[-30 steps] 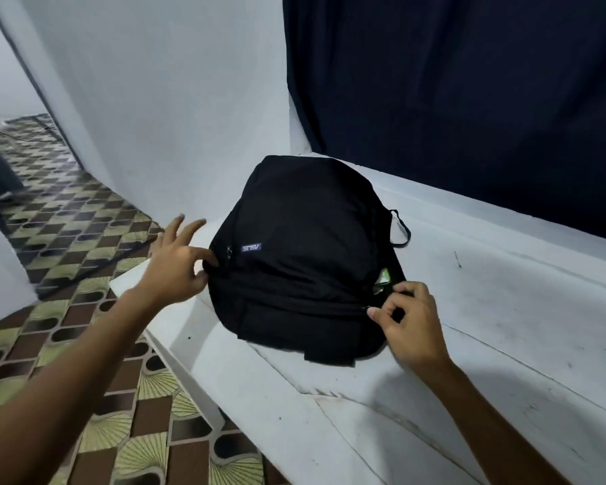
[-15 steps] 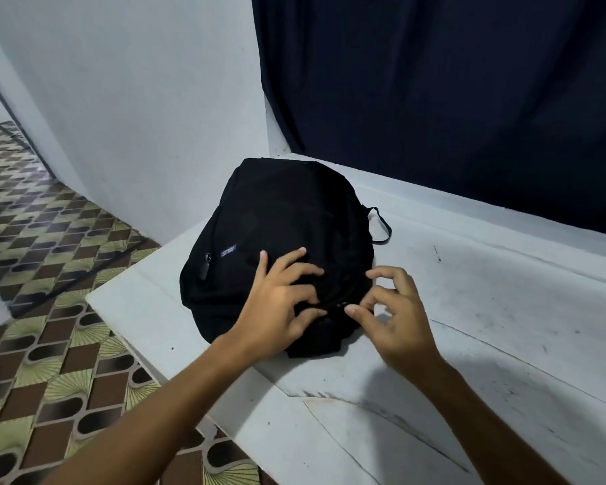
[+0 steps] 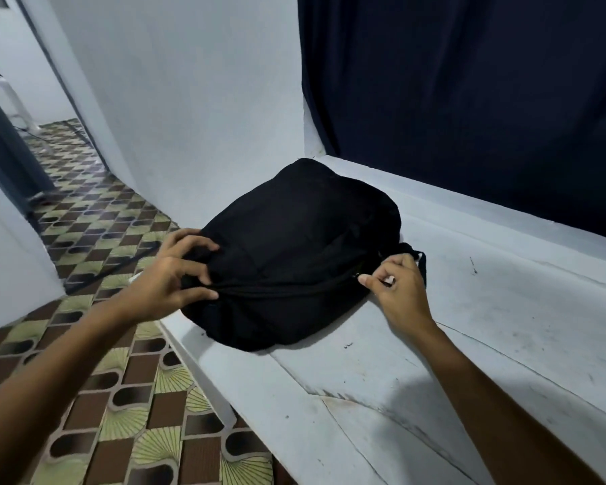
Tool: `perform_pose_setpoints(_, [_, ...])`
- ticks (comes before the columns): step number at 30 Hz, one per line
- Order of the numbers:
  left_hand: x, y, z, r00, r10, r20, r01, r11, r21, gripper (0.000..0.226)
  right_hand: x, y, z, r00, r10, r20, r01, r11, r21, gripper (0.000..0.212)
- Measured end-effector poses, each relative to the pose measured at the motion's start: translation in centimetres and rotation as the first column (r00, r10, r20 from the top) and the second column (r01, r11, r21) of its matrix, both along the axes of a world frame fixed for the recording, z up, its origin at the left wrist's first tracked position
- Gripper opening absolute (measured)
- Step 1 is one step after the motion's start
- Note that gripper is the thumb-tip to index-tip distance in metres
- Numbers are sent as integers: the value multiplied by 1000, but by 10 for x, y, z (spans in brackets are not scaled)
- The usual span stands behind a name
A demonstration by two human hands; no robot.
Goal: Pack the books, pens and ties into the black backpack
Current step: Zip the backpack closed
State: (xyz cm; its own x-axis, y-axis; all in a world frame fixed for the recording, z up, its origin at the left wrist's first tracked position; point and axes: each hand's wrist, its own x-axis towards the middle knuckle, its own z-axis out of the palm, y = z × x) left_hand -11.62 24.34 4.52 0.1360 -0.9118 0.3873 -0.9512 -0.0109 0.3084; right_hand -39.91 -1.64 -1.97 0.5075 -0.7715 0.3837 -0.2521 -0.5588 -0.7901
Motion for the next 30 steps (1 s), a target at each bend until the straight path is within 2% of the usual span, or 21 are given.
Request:
perform_pose_setpoints(3, [28, 16, 0, 993, 110, 43, -109, 994, -29, 49, 0, -11, -1, 997, -70, -20, 69, 997, -25, 31])
perform_pose_setpoints(7, [44, 22, -6, 981, 190, 22, -190, 982, -15, 24, -2, -29, -2, 991, -92, -99, 85, 993, -76, 27])
perform_pose_setpoints(11, [34, 22, -14, 972, 224, -68, -224, 975, 11, 11, -1, -34, -5, 991, -65, -117, 58, 997, -59, 23])
perform_pose_setpoints(13, [22, 23, -14, 929, 284, -237, -276, 959, 68, 22, -4, -32, -3, 997, -30, -76, 28, 999, -29, 24])
perform_pose_setpoints(15, [-1, 19, -9, 906, 307, -292, -313, 949, 29, 33, -3, -30, 8, 1000, -8, -15, 8, 1000, -23, 34])
perform_pose_setpoints(17, [-34, 2, -2, 931, 308, -196, -320, 947, -33, 61, 6, -31, 28, 1000, 2, -5, -3, 992, -129, 51])
perform_pose_setpoints(19, [-71, -26, 2, 946, 319, -67, -321, 947, -27, 89, 29, -39, 55, 995, 57, -82, -74, 970, -233, 63])
perform_pose_setpoints(22, [-104, -72, -9, 934, 356, -28, -344, 919, 192, 131, 75, -59, 95, 935, 128, -331, -218, 943, -253, 79])
perform_pose_setpoints(24, [-106, -91, -23, 922, 386, -18, -362, 880, 308, 140, 95, -80, 101, 865, 161, -476, -252, 958, -135, 87])
perform_pose_setpoints(26, [-100, -97, -36, 921, 388, -22, -358, 869, 340, 141, 98, -96, 89, 804, 228, -550, -254, 967, 28, 93])
perform_pose_setpoints(28, [-91, -97, -46, 936, 352, -21, -326, 887, 327, 139, 93, -103, 73, 816, 270, -511, -245, 962, 117, 100])
perform_pose_setpoints(30, [-83, -99, -52, 954, 299, -2, -283, 904, 320, 136, 86, -103, 62, 851, 229, -472, -229, 972, 59, 95])
